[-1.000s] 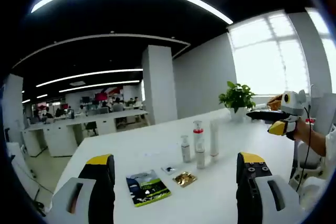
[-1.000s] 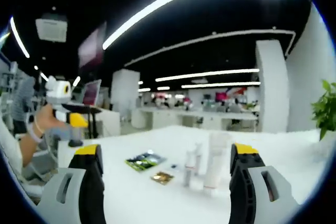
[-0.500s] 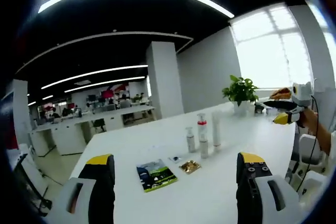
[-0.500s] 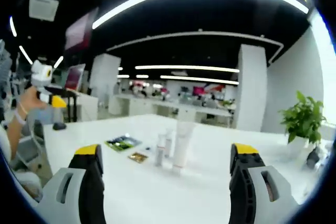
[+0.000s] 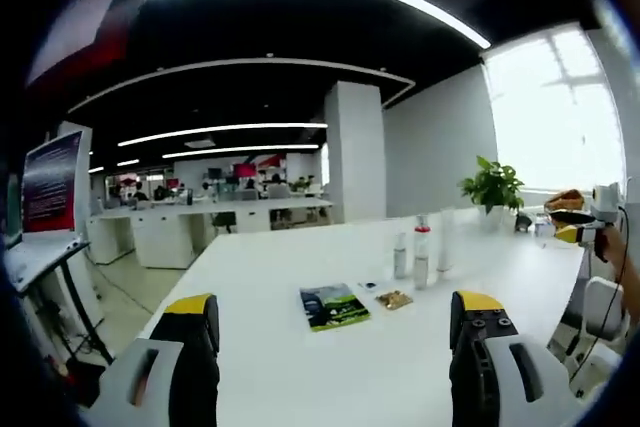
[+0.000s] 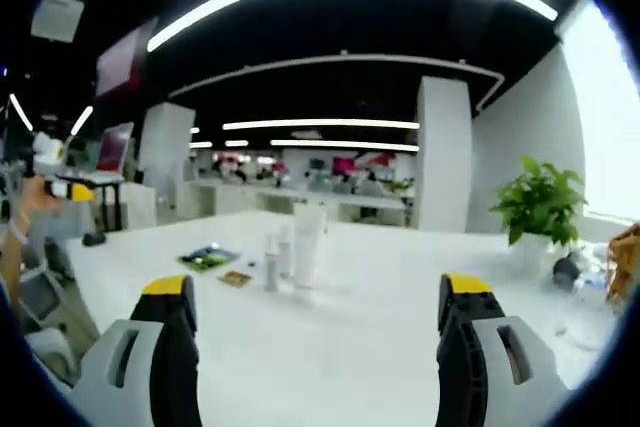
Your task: Arrange the skincare products in the storage area until every visible bottle or jar stands upright without overlapping.
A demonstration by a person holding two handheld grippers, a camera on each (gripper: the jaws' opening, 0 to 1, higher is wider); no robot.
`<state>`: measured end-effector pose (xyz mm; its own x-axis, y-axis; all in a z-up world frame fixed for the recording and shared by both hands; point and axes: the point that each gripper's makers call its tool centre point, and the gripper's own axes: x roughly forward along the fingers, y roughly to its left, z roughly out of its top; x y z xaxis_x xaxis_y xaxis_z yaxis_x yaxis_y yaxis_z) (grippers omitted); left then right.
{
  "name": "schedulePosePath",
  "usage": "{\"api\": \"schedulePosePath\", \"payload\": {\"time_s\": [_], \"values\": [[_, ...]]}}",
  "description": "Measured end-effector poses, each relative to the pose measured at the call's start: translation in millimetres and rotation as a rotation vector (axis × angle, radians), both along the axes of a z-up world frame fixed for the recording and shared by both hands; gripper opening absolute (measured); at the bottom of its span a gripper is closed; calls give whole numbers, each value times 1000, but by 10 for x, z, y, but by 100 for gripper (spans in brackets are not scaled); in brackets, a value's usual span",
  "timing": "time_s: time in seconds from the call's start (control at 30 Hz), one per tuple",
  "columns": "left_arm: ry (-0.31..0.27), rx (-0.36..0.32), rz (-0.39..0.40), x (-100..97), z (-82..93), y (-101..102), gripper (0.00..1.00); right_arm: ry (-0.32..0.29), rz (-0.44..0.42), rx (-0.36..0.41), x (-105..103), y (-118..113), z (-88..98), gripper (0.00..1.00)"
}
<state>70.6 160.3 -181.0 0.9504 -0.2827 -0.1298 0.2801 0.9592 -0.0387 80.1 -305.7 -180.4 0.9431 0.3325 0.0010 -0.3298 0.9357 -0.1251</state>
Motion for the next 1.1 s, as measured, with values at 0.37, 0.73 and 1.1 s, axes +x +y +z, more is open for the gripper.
{"api": "schedulePosePath", "payload": {"time_s": [0.37, 0.73, 1.1], "values": [[64, 16, 138, -31, -371, 306, 99, 19, -49, 0, -25, -104, -232, 100], [93, -19, 46, 8, -488, 103, 97, 39, -23, -34, -35, -68, -308, 100], [133, 0, 31, -2, -582, 28, 98, 37, 1, -39, -69, -75, -265, 100]]}}
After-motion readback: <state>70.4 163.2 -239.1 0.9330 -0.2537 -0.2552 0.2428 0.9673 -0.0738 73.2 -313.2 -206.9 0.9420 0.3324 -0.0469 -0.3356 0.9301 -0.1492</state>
